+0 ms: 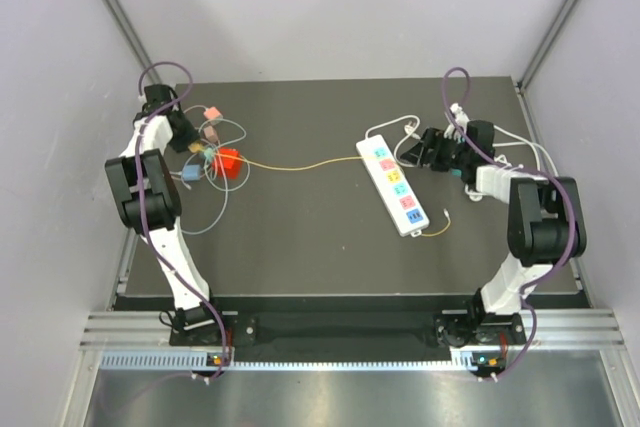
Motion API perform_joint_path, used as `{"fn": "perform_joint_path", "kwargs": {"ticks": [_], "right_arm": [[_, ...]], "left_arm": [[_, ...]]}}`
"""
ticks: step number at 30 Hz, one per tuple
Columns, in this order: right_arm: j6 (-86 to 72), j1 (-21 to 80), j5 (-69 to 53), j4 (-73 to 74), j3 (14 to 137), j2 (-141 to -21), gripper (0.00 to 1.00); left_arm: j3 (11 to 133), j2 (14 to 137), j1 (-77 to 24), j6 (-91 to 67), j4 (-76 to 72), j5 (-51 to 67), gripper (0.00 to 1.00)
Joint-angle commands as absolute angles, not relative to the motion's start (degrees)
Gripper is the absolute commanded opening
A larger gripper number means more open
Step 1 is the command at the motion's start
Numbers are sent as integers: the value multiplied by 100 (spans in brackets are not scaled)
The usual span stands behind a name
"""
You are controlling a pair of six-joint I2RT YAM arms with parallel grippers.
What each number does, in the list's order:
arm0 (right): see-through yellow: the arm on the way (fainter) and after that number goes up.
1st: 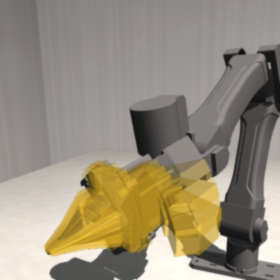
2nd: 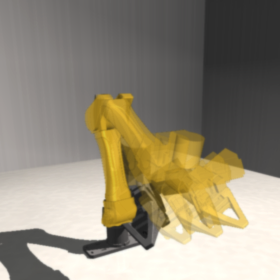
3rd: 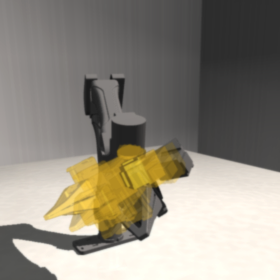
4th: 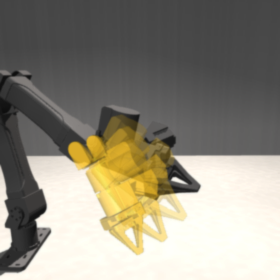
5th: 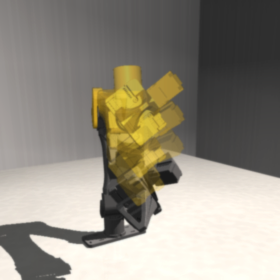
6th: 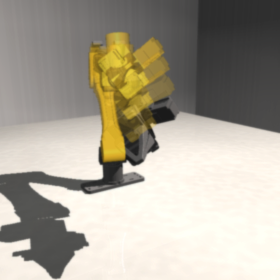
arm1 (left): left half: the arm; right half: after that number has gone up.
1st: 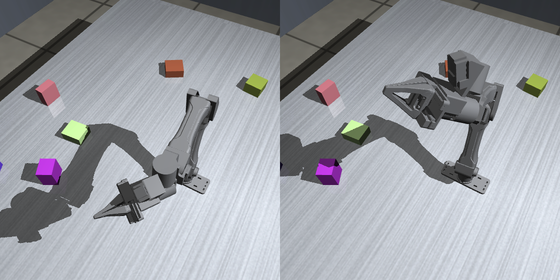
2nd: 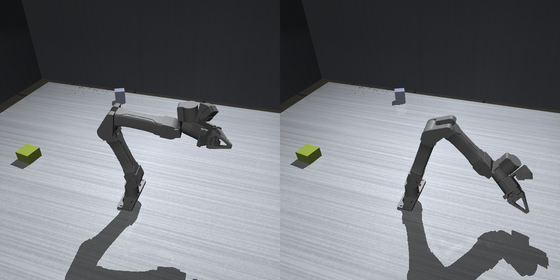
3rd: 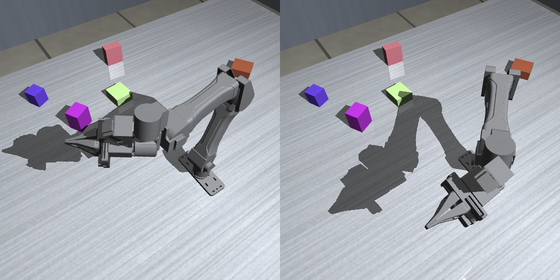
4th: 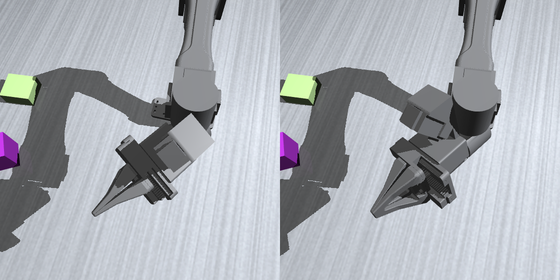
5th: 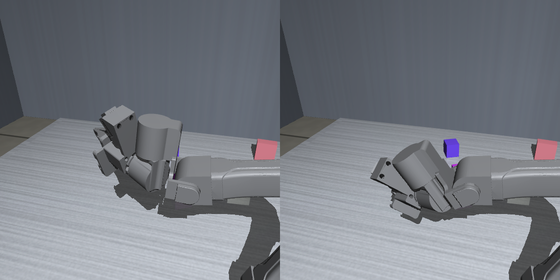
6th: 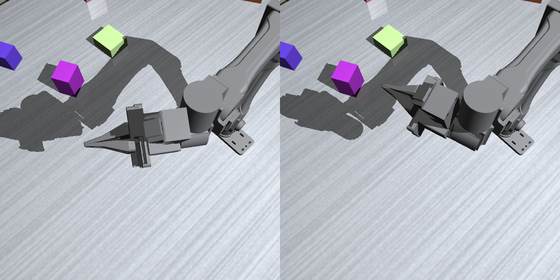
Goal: Pull the plug off the socket
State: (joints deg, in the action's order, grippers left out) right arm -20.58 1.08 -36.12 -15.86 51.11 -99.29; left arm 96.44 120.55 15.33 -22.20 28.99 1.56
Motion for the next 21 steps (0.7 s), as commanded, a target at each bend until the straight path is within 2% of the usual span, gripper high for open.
{"fn": "perform_joint_path", "kwargs": {"ticks": [1,2,4,6,9,10,11,14,18,21], "right_arm": [[-1776,44,-3866,-1924,5221,-9387,77],[-1688,44,-3980,-2003,5203,-9335,79],[-1626,-132,-4270,-2144,5098,-9185,80],[-1565,-132,-4429,-2311,5028,-9080,80],[-1494,-132,-4640,-2434,4957,-8939,81],[-1468,-132,-4702,-2461,4940,-8904,81],[-1416,-132,-4711,-2478,4939,-8877,81],[-1371,-132,-4772,-2478,4931,-8763,80],[-1380,-132,-4843,-2513,4913,-8710,81],[-1406,-132,-4887,-2558,4878,-8675,81]], "left_arm": [[9853,11971,1582,-2066,2918,44,0],[9870,11979,1582,-2057,2927,53,1],[9870,11936,1582,-2048,2927,53,12],[9870,11866,1582,-2065,2900,70,17],[9870,11751,1582,-2135,2822,280,34],[9861,11647,1582,-2162,2778,438,45],[9861,11576,1582,-2197,2751,535,53],[9861,11303,1573,-2302,2593,877,68],[9896,10970,1538,-2364,2505,1239,78],[9879,10759,1468,-2277,2479,1344,79]]}}
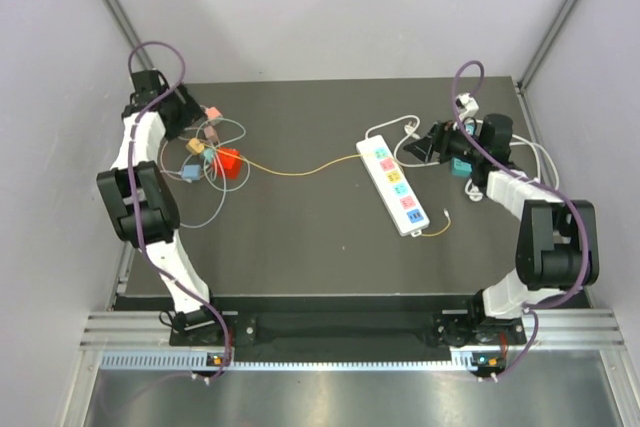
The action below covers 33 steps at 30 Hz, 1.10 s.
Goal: Pull the plug off the socket
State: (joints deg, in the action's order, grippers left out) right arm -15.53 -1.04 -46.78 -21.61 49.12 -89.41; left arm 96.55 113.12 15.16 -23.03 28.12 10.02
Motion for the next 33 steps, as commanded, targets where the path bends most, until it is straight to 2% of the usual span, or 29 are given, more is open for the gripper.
{"fn": "perform_joint_path", "kwargs": {"ticks": [1,5,10,16,19,25,33], "right_arm": [[-1406,-132,-4904,-2584,4869,-8666,81],[-1406,-132,-5027,-2689,4843,-8605,81],[-1310,-123,-5299,-2777,4834,-8587,81],[-1029,-114,-5388,-2575,4895,-8561,81],[-949,-123,-5388,-2505,4896,-8525,80],[-835,-158,-5379,-2435,4913,-8464,81],[-940,-299,-5467,-2540,4887,-8437,81]], "left_arm": [[9862,10697,1450,-2242,2479,1362,80],[9703,10381,1188,-1882,2479,1432,81],[9221,9958,459,-1153,2119,2370,82],[8851,9914,-1457,1051,2223,3031,82],[8596,10002,-2431,2221,2232,2892,82],[8806,10634,-3119,3277,2171,2795,83],[9597,11793,-3357,3735,2118,2189,81]]}}
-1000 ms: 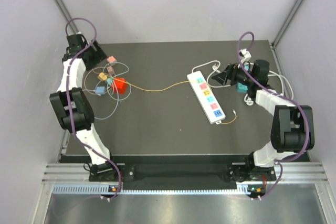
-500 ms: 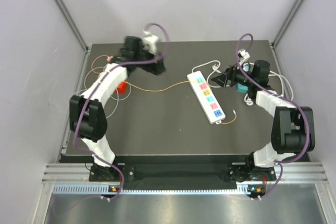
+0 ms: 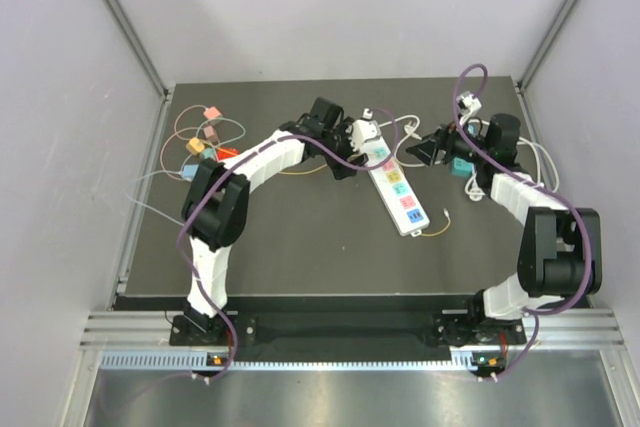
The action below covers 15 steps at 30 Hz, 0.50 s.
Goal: Pull the plug off the socket
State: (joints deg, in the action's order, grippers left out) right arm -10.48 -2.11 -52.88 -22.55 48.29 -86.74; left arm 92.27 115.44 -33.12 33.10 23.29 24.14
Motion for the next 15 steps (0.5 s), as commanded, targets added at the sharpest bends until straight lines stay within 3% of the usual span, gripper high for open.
{"fn": "perform_joint_path", "kwargs": {"ticks": [1,6,8,10,11,13,15], "right_arm": [[-984,-325,-5484,-2566,4878,-8437,81],[-1063,-387,-5546,-2663,4860,-8473,80],[-1099,-396,-5555,-2689,4860,-8499,81],[-1116,-413,-5564,-2707,4852,-8499,81],[-1125,-413,-5572,-2698,4843,-8499,81],[-1160,-439,-5572,-2733,4843,-8490,80],[-1212,-466,-5590,-2751,4843,-8517,81]], "left_arm": [[9624,11856,-3366,3735,2022,2041,80],[9712,12164,-3445,3727,1767,1618,74],[9738,12278,-3472,3718,1705,1415,59],[9782,12322,-3524,3674,1705,1371,34],[9791,12314,-3533,3656,1696,1380,13],[9782,12279,-3577,3578,1679,1450,0],[9747,12103,-3586,3481,1600,1573,0]]}}
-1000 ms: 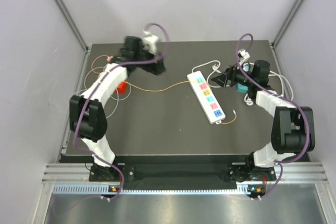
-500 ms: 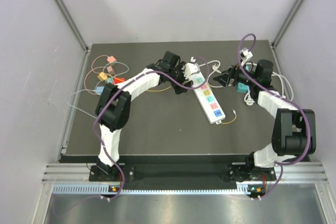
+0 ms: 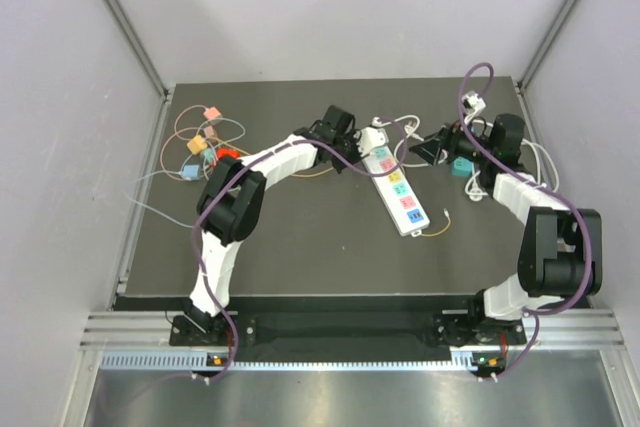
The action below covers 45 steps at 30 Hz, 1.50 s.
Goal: Pull the plug off the socket
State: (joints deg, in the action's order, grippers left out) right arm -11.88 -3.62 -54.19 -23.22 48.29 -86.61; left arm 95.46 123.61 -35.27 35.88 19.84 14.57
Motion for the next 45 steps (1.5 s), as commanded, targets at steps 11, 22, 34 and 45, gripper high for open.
{"fn": "perform_joint_path", "kwargs": {"ticks": [11,22,34,45], "right_arm": [[-1538,-659,-5537,-3076,4702,-8517,81],[-1600,-729,-5511,-3138,4667,-8473,81],[-1740,-765,-5537,-3270,4641,-8446,81],[-1802,-765,-5528,-3287,4632,-8411,81]], "left_arm": [[7674,10046,-2823,1136,-1141,3373,0],[7682,9493,-2250,-369,-2223,4588,0],[7646,8438,-714,-430,-1056,2437,0],[6970,8534,377,-1309,-132,-220,0]]}}
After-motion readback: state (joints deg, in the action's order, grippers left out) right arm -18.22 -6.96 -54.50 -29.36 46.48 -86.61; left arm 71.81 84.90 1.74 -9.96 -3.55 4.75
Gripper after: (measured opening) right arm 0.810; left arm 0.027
